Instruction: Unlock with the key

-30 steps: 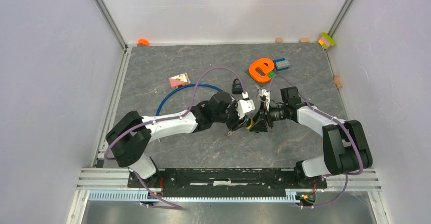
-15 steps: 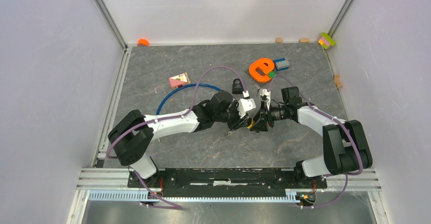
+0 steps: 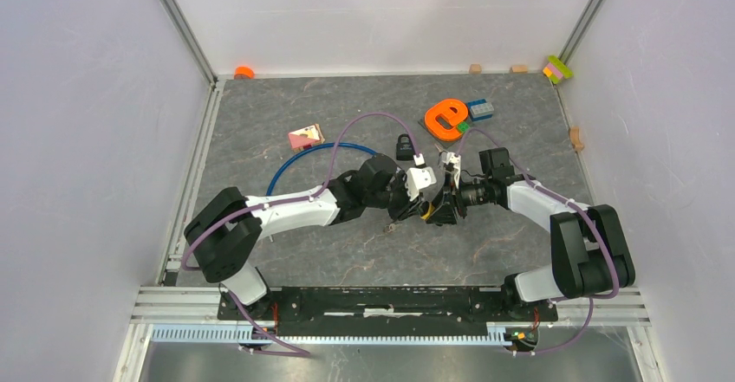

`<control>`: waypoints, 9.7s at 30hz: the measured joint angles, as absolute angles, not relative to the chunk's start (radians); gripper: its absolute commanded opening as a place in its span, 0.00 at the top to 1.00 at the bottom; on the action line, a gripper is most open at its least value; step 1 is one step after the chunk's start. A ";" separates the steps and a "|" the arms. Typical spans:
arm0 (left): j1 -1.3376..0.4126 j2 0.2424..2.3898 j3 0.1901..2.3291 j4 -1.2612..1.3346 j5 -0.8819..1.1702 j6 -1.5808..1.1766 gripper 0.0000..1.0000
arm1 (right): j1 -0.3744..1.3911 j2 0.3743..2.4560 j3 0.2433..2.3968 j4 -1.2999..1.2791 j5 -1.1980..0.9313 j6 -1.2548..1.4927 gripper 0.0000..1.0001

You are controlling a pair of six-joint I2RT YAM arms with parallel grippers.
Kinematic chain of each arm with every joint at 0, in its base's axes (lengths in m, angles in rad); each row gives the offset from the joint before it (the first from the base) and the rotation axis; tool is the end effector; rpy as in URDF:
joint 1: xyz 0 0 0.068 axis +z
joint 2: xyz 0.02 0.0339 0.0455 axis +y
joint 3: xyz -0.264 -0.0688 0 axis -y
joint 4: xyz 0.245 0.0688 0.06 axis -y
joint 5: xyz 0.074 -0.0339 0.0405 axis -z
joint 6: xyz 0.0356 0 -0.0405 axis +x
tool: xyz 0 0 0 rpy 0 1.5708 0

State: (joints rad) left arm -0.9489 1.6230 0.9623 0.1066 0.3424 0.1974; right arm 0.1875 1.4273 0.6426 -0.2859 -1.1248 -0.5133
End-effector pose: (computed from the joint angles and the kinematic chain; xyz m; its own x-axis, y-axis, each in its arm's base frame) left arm 0.1974 -0.2959 0.2176 -0.1178 0.4815 -0.8685 0.9739 0.2267 -0.0065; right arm 0.2307 0.0765 0.1657 -0.5028 -0.3110 -0.8065 -0.8637 0.2186 0.4541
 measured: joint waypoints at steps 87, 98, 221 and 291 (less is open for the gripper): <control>-0.951 1.647 0.928 0.206 0.350 0.143 0.65 | 0.185 1.456 0.643 -0.309 -1.132 -0.529 1.00; -0.951 1.647 0.928 0.205 0.355 0.142 0.63 | 0.182 1.456 0.643 -0.309 -1.132 -0.529 1.00; -1.119 1.724 0.812 0.665 -0.410 0.455 0.59 | 0.189 1.441 0.492 0.393 -1.029 -0.062 1.00; -0.714 1.531 0.900 0.035 0.744 0.193 0.22 | 0.267 1.319 0.708 -0.397 -1.058 -0.638 1.00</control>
State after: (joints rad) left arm -0.7139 1.5311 0.9005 0.0353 0.7441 0.1932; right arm 0.2668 1.3193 0.7082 -0.3973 -1.0584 -0.6384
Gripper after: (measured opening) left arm 0.776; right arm 0.520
